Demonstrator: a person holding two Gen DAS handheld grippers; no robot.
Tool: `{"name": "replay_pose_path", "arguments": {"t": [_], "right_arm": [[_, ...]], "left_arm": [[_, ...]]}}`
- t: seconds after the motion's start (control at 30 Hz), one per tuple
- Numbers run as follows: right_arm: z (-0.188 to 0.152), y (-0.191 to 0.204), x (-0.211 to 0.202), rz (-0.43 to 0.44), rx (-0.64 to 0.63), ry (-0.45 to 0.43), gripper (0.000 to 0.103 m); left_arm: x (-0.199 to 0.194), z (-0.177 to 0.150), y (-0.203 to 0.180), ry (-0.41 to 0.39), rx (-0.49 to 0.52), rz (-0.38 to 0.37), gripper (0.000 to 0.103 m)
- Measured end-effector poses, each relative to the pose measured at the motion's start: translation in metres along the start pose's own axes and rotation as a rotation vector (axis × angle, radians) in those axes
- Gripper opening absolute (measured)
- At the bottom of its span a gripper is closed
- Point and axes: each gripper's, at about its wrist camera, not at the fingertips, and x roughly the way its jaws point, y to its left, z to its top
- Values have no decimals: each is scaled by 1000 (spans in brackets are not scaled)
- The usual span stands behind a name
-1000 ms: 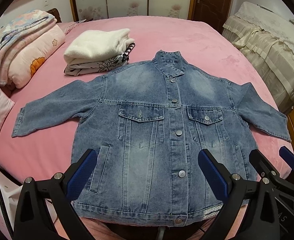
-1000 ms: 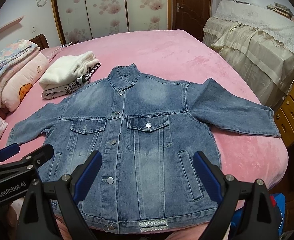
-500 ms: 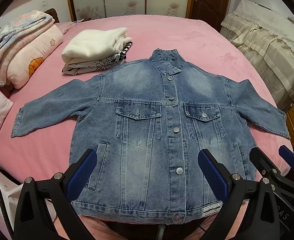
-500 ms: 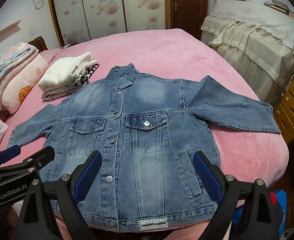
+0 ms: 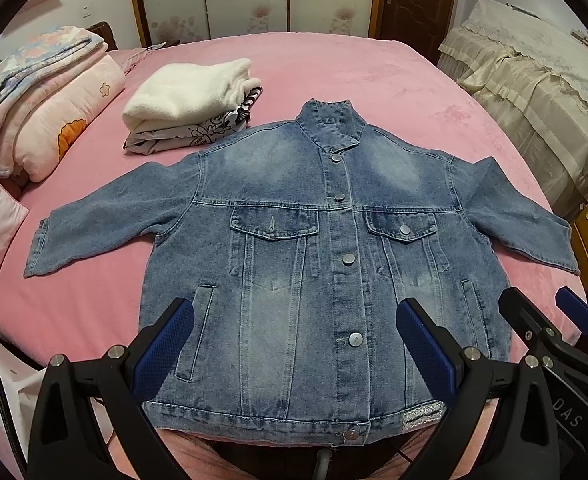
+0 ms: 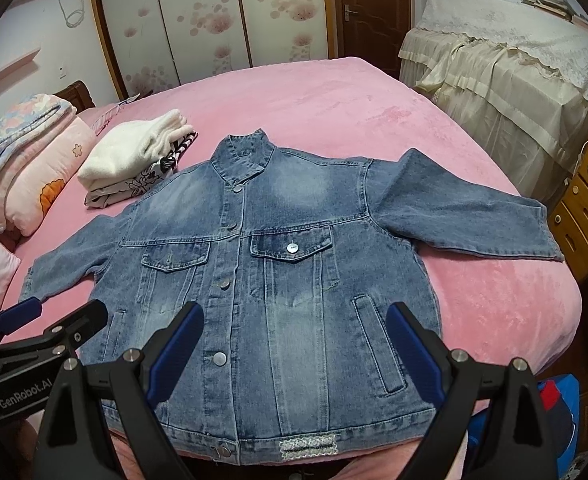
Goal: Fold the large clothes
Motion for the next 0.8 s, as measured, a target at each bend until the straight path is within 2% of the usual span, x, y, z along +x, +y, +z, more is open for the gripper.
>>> {"name": "replay_pose_path", "arguments": {"t": [0.8], "right_arm": [[-6, -32, -13, 12, 67, -50, 93]], "left_arm": [[0, 2, -30, -6, 64, 11, 100]]}}
